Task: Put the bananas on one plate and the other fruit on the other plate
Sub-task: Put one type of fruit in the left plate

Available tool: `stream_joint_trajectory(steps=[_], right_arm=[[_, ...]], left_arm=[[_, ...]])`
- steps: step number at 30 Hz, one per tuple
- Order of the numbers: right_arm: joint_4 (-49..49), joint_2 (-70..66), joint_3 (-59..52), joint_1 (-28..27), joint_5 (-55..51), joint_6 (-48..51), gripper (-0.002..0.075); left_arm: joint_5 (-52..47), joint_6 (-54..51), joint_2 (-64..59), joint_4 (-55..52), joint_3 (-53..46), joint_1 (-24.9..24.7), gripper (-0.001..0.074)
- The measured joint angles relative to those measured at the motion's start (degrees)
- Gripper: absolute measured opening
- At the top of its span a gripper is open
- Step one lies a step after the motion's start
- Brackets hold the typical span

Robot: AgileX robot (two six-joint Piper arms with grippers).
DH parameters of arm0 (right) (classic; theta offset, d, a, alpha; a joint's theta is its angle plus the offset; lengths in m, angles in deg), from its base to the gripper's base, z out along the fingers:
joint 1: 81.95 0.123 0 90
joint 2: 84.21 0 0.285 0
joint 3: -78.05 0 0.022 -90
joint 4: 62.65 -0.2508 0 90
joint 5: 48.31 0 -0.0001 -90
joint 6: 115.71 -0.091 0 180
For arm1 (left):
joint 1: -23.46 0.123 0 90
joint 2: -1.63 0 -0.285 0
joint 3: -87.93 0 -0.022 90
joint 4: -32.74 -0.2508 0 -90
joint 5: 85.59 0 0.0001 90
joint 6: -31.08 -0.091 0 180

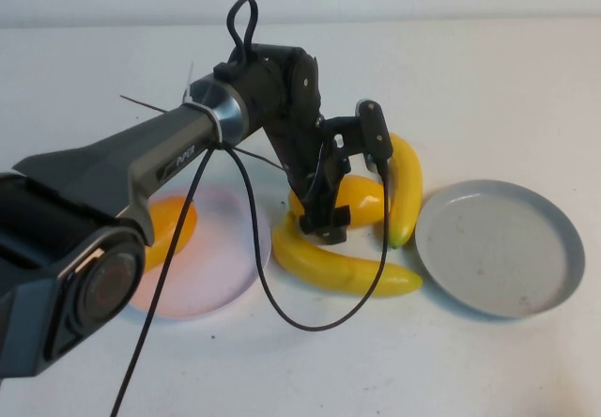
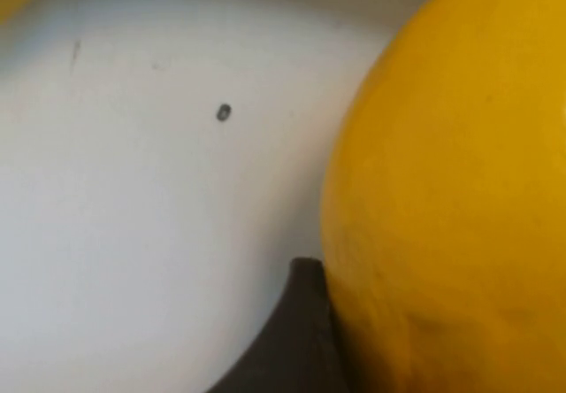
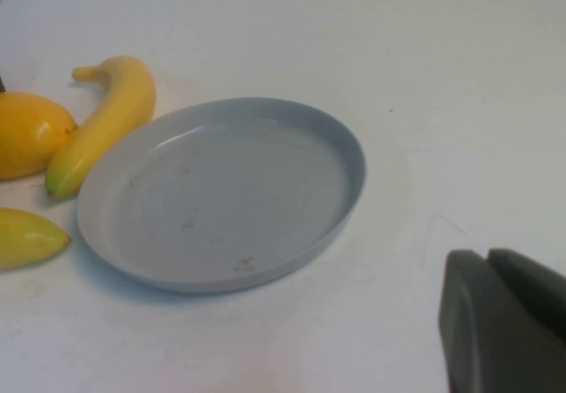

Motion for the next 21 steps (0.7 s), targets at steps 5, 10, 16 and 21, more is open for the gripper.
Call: stream_joint_trajectory(steps=[5, 10, 16, 21], right_arm=[[0.0, 0.0, 0.0, 0.0, 0.1, 0.0, -0.0017], [0.0, 0.0, 0.0, 0.0, 0.1, 0.0, -0.0017], [0.0, 0.0, 0.0, 0.0, 0.1, 0.0, -0.0017], [0.0, 0.0, 0.0, 0.0, 0.1, 0.0, -0.0017]], left_arm=[[-0.9, 4.0, 0.3, -0.1, -0.1, 0.0, 0.051], [-1.4, 6.2, 3.2, 0.0, 0.9, 0.0, 0.0512], [-7.5, 17.0, 8.8, -1.2, 2.3, 0.0, 0.0512], [-9.8, 40.2, 13.6, -6.3, 2.4, 0.0, 0.0512]])
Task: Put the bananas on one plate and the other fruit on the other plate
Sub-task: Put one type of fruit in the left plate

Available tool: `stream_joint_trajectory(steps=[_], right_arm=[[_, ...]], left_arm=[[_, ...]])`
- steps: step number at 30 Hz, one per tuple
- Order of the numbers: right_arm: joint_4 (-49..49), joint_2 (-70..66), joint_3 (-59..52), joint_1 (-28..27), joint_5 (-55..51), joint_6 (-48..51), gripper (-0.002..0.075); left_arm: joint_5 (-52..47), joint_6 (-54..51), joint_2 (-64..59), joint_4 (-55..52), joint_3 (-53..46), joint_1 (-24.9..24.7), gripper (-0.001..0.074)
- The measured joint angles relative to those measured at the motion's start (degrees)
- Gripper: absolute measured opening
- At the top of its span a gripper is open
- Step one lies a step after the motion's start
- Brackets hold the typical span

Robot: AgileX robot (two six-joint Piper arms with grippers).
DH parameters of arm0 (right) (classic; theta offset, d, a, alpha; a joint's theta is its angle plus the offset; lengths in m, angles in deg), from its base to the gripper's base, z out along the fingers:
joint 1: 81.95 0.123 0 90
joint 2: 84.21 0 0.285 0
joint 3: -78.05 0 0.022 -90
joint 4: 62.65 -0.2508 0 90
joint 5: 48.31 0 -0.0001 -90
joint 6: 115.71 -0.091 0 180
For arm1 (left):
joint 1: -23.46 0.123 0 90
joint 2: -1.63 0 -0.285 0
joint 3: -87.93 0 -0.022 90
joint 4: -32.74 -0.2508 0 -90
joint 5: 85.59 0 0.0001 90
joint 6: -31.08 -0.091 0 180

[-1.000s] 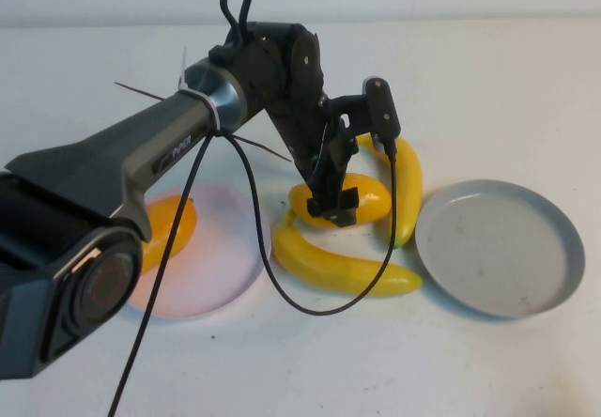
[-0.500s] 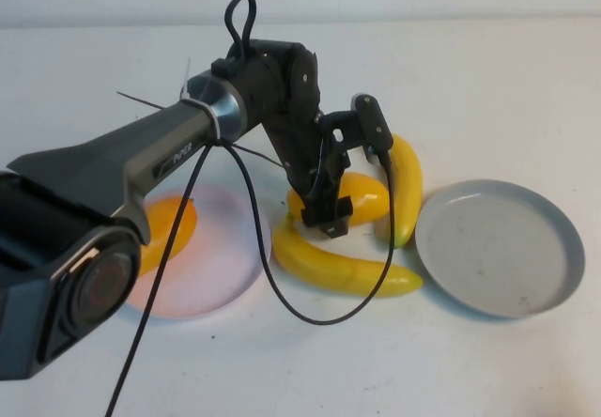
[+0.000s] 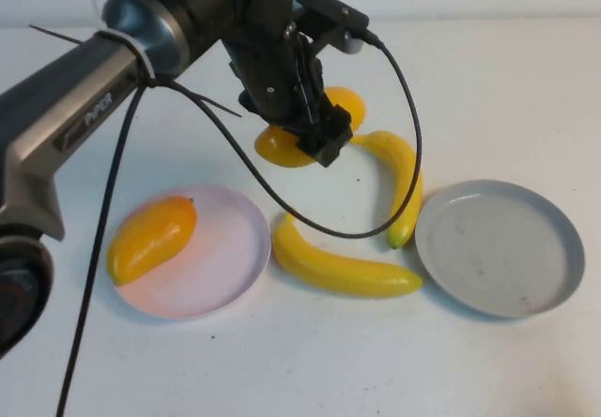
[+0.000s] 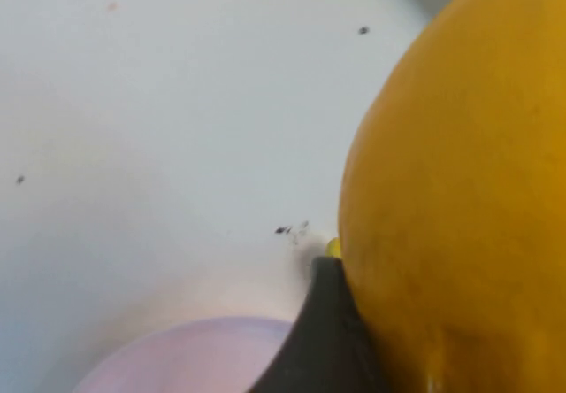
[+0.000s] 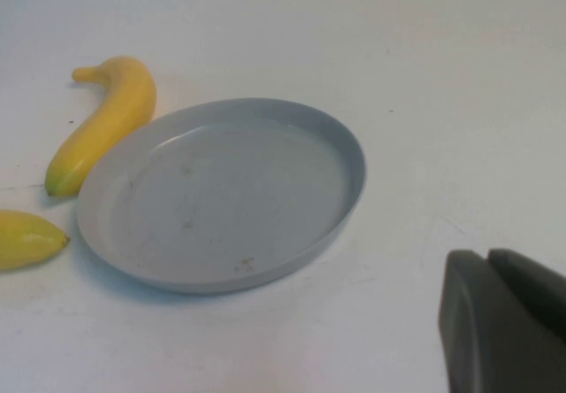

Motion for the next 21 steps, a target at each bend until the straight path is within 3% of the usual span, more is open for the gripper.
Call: stream_joint_trajectory(steps=[4, 13, 21], right_arm=[[0.0, 0.0, 0.0, 0.0, 0.0, 0.0, -0.0017], [0.0, 0.0, 0.0, 0.0, 0.0, 0.0, -0.0017], [0.0, 0.0, 0.0, 0.0, 0.0, 0.0, -0.0017]], left_arm=[[-0.1, 8.9, 2.3, -4.0, -2.6, 0.0, 0.0512], [-0.1, 13.3, 10.1, -11.0, -22.1, 0.0, 0.0512], [0.2, 16.7, 10.3, -15.1, -30.2, 1.2, 0.0512]])
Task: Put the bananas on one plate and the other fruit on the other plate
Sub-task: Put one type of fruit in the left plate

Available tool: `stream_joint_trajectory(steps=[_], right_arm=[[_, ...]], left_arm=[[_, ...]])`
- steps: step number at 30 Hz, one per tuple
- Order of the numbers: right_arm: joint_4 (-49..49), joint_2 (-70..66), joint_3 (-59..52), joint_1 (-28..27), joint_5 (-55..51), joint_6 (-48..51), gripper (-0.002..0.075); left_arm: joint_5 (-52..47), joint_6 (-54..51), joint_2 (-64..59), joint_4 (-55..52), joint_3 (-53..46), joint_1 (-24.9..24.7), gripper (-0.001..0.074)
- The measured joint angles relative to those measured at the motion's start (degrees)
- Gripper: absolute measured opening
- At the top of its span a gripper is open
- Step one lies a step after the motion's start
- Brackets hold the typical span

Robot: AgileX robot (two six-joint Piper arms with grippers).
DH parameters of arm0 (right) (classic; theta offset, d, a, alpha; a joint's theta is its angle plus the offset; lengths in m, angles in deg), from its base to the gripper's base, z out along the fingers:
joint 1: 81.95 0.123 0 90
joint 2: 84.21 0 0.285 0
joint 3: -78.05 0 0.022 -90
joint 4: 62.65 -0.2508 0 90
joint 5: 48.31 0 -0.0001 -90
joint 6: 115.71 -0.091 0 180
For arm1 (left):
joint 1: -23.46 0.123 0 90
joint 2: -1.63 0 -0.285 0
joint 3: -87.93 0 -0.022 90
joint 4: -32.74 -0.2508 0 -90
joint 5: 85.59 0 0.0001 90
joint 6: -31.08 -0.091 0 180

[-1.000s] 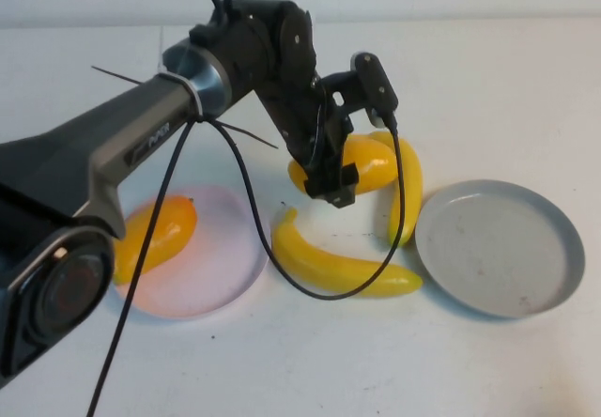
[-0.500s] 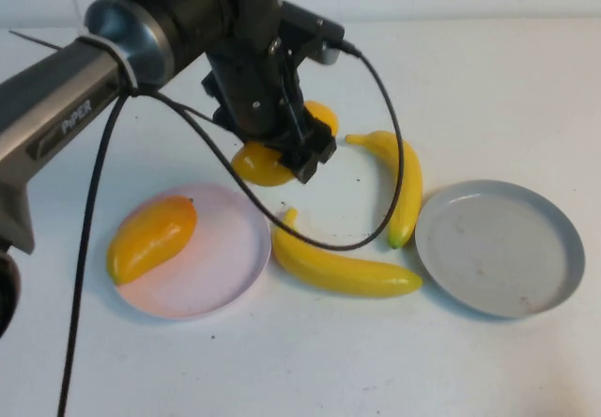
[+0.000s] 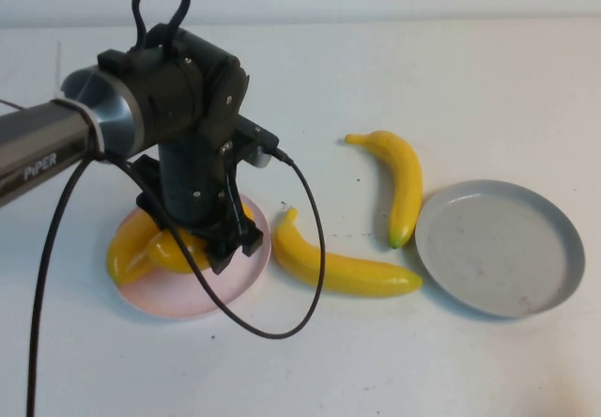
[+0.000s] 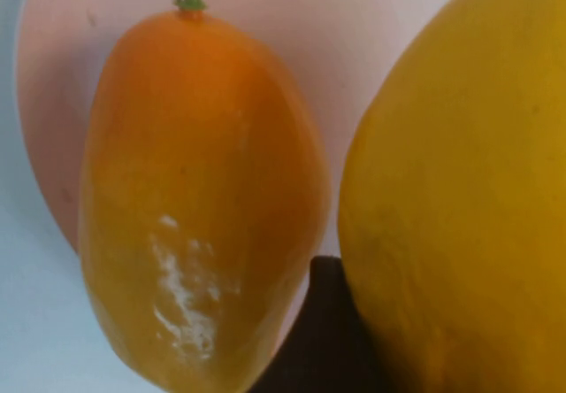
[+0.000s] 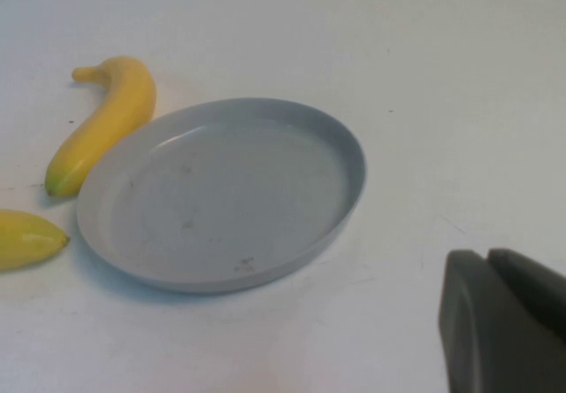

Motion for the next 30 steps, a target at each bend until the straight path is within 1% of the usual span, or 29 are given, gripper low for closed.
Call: stream_joint_trajectory(steps=[7, 9, 11, 13, 20, 22, 23, 24, 25, 28, 29, 30], right_arm=[[0.0, 0.0, 0.0, 0.0, 0.0, 0.0, -0.0017], [0.0, 0.0, 0.0, 0.0, 0.0, 0.0, -0.0017], [0.0, 0.0, 0.0, 0.0, 0.0, 0.0, -0.0017], [0.0, 0.0, 0.0, 0.0, 0.0, 0.0, -0.0017], [0.0, 0.0, 0.0, 0.0, 0.0, 0.0, -0.0017], [0.0, 0.0, 0.0, 0.0, 0.0, 0.0, -0.0017], [0.0, 0.0, 0.0, 0.0, 0.0, 0.0, -0.0017], [0.0, 0.0, 0.0, 0.0, 0.0, 0.0, -0.0017], [0.0, 0.0, 0.0, 0.0, 0.0, 0.0, -0.0017], [0.0, 0.0, 0.0, 0.0, 0.0, 0.0, -0.0017], [0.0, 0.0, 0.0, 0.0, 0.0, 0.0, -0.0017], [0.0, 0.0, 0.0, 0.0, 0.0, 0.0, -0.0017]], left_arm=[[2.5, 0.1, -0.1, 2.3, -2.1, 2.2, 0.0517], [2.6, 0.1, -0.1, 2.4, -2.1, 2.3, 0.0556], [2.8, 0.3, -0.1, 2.4, -2.1, 2.3, 0.0624], [2.8, 0.6, -0.1, 2.6, -2.1, 2.3, 0.0662], [3.4, 0.9, -0.1, 3.1, -2.1, 2.3, 0.0668], [4.0, 0.9, 0.5, 4.4, -2.1, 2.3, 0.0659], [4.6, 1.0, 1.2, 5.2, -2.1, 2.3, 0.0636], [5.1, 1.0, 2.1, 6.0, -2.1, 2.3, 0.0595], [5.4, 1.0, 3.1, 6.5, -2.1, 2.3, 0.0536], [7.6, 1.0, 7.6, 7.1, -3.1, 2.3, 0.0305], [9.1, 1.0, 9.5, 7.2, -4.1, 2.3, 0.0212], [11.0, 1.0, 11.5, 7.3, -5.7, 2.3, 0.0137]])
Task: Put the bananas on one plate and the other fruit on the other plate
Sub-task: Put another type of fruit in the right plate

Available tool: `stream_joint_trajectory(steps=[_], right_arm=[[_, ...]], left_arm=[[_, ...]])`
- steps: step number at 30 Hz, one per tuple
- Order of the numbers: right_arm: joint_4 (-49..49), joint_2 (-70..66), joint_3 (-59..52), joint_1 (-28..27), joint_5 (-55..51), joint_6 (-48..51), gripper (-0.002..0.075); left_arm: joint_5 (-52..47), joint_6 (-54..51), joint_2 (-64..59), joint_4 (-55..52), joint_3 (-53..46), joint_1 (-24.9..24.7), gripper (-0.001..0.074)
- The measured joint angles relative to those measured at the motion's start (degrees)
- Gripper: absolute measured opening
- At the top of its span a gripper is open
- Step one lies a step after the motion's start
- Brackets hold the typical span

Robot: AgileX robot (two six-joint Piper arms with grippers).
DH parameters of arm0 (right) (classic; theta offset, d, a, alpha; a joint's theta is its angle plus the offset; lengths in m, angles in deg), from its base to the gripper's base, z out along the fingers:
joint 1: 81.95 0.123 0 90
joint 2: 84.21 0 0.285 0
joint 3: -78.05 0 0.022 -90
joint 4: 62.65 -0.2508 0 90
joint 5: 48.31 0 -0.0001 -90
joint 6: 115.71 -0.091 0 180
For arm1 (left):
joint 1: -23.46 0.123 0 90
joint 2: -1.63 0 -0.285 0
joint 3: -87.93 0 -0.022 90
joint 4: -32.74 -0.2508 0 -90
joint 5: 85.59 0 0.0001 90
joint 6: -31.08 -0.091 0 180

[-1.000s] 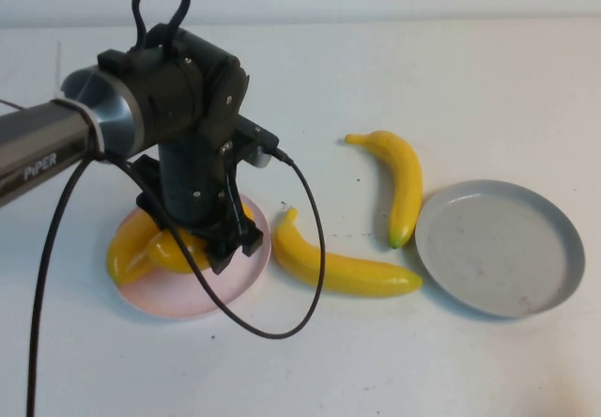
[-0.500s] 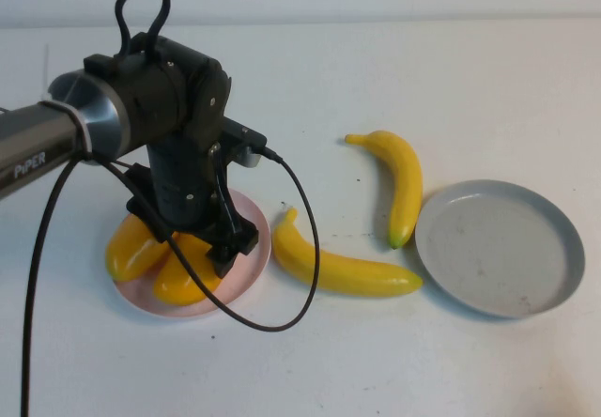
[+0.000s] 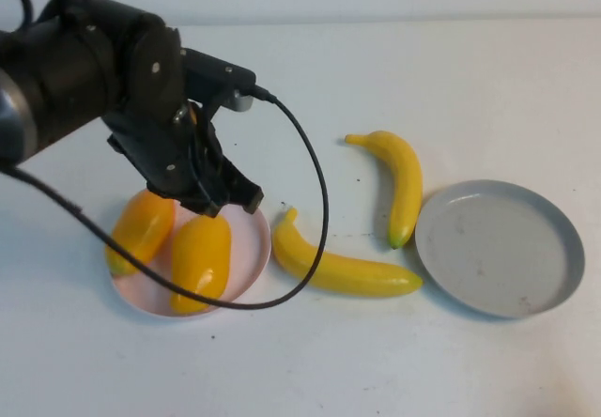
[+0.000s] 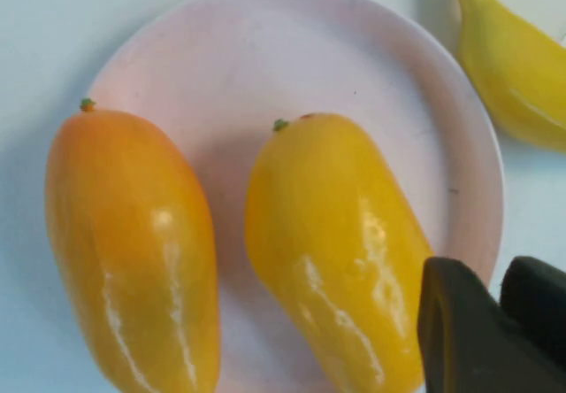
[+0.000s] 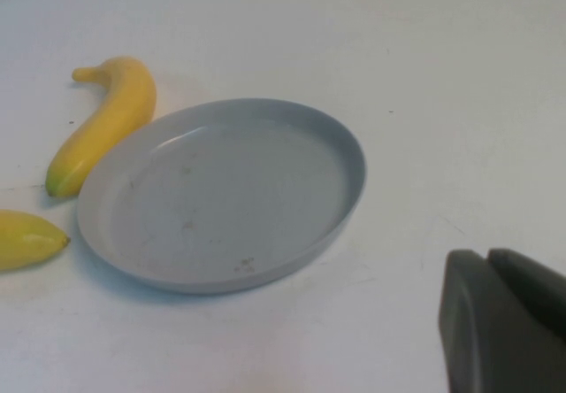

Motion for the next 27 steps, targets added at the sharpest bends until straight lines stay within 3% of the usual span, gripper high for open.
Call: stream_joint_trajectory(steps=[2, 5, 13, 21, 27], right_arm=[[0.0, 0.0, 0.0, 0.0, 0.0, 0.0, -0.0017], [0.0, 0.0, 0.0, 0.0, 0.0, 0.0, -0.0017], [0.0, 0.0, 0.0, 0.0, 0.0, 0.0, -0.0017], [0.0, 0.0, 0.0, 0.0, 0.0, 0.0, -0.0017], [0.0, 0.0, 0.0, 0.0, 0.0, 0.0, -0.0017]], left_arm=[[3.7, 0.0, 4.2, 0.1, -4.1, 0.0, 0.0064], [10.1, 0.0, 10.6, 0.3, -11.7, 0.0, 0.0018], [28.7, 0.5, 27.4, 4.4, -30.6, 0.0, 0.0001], [30.0, 0.2, 30.5, 0.8, -34.6, 0.0, 0.0001], [43.7, -1.3, 32.0, 0.2, -40.9, 0.0, 0.0]])
